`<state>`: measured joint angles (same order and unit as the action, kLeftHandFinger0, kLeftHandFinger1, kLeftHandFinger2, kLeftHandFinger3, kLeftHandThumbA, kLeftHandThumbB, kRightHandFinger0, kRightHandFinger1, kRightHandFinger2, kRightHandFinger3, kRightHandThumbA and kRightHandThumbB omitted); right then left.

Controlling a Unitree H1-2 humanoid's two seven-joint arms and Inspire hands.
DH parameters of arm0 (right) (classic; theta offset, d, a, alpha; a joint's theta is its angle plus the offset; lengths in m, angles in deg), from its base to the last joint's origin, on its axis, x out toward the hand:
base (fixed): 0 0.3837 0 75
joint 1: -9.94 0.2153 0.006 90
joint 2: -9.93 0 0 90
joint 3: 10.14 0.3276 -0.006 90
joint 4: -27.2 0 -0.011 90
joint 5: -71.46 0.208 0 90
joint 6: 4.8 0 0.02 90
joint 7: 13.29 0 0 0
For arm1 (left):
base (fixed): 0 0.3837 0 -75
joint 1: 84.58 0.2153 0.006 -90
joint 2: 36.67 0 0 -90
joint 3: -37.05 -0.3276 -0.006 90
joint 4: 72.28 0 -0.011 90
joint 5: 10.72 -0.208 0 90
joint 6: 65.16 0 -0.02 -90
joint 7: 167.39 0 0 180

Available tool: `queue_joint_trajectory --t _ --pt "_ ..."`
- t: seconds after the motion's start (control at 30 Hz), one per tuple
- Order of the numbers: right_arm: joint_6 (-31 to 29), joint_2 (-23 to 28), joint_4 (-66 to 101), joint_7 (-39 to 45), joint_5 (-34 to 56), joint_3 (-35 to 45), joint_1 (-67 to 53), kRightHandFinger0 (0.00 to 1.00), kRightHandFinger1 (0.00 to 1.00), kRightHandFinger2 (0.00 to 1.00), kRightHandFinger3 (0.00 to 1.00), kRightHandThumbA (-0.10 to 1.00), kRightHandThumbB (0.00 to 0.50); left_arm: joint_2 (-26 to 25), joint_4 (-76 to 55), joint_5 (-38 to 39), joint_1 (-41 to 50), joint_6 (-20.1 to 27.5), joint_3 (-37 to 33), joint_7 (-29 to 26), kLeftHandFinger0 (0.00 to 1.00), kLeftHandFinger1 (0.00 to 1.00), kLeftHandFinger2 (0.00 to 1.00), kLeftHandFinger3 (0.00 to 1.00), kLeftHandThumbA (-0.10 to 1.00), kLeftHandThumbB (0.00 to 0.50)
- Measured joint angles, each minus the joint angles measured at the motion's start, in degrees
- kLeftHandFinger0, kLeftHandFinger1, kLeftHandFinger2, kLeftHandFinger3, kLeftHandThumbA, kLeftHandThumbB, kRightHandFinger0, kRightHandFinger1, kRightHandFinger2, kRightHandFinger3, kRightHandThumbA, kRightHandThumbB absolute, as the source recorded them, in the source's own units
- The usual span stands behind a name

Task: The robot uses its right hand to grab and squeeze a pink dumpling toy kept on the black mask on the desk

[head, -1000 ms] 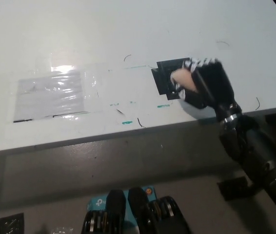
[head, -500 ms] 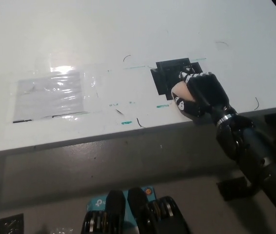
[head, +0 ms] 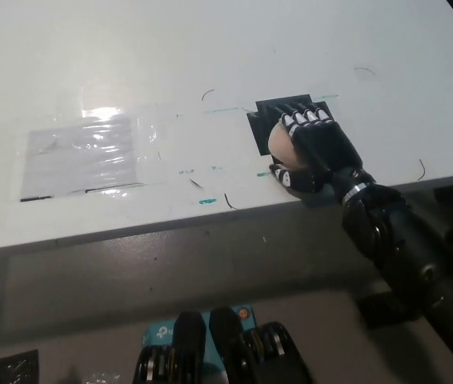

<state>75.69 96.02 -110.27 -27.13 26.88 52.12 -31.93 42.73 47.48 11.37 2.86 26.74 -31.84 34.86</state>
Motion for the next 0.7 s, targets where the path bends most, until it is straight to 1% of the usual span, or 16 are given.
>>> queue_joint_trajectory --t 0.07,0.3,0.37,0.43,0.47,0.53,0.6,0.67,0.7 --pt "1.34 0.01 2.62 2.24 0.72 0.82 -0.82 1.00 1.00 1.00 1.00 0.86 0.435 0.00 -0.01 0.00 0.00 -0.02 0.00 -0.01 0.00 0.00 0.00 0.00 0.98 0.500" --pt "5.07 0.10 11.18 9.48 2.71 2.13 -3.16 1.00 1.00 1.00 1.00 0.85 0.450 0.00 0.11 0.01 0.00 0.04 0.00 0.02 0.00 0.00 0.00 0.00 0.99 0.500" --pt "5.81 0.14 12.65 10.87 3.07 2.20 -3.40 1.00 1.00 1.00 1.00 0.81 0.437 0.00 0.09 0.01 0.01 0.04 0.00 0.00 0.00 0.00 0.00 0.00 0.99 0.500" --pt "6.50 0.35 14.78 12.28 3.46 2.32 -3.88 1.00 1.00 1.00 1.00 0.75 0.420 0.00 0.02 0.01 0.10 0.03 0.01 -0.01 0.00 0.00 0.00 0.00 0.98 0.500" --pt "6.67 0.53 15.76 12.81 3.61 2.42 -4.17 1.00 1.00 1.00 1.00 0.75 0.419 0.01 0.01 0.02 0.13 0.03 0.01 0.00 0.00 0.00 0.00 0.00 0.99 0.500" --pt "6.98 0.92 17.70 13.55 3.81 2.62 -4.67 1.00 1.00 1.00 1.00 0.73 0.399 0.00 0.02 0.02 0.20 0.05 0.00 0.00 0.00 0.00 0.00 0.00 0.99 0.500" --pt "7.32 1.42 19.97 13.94 3.88 2.97 -5.27 1.00 1.00 1.00 1.00 0.72 0.399 0.00 0.02 0.02 0.31 0.06 0.00 0.00 0.00 0.00 0.00 0.00 0.99 0.500" --pt "7.55 1.97 22.58 14.26 3.99 3.82 -6.05 1.00 1.00 1.00 1.00 0.61 0.375 0.01 0.02 0.02 0.42 0.06 -0.01 0.00 0.00 0.00 0.00 0.00 1.00 0.500" --pt "7.59 2.16 23.97 14.54 4.26 4.43 -6.61 1.00 1.00 1.00 1.00 0.61 0.369 0.00 -0.02 0.01 0.46 0.06 -0.01 -0.01 0.00 0.00 0.00 0.00 1.00 0.500"
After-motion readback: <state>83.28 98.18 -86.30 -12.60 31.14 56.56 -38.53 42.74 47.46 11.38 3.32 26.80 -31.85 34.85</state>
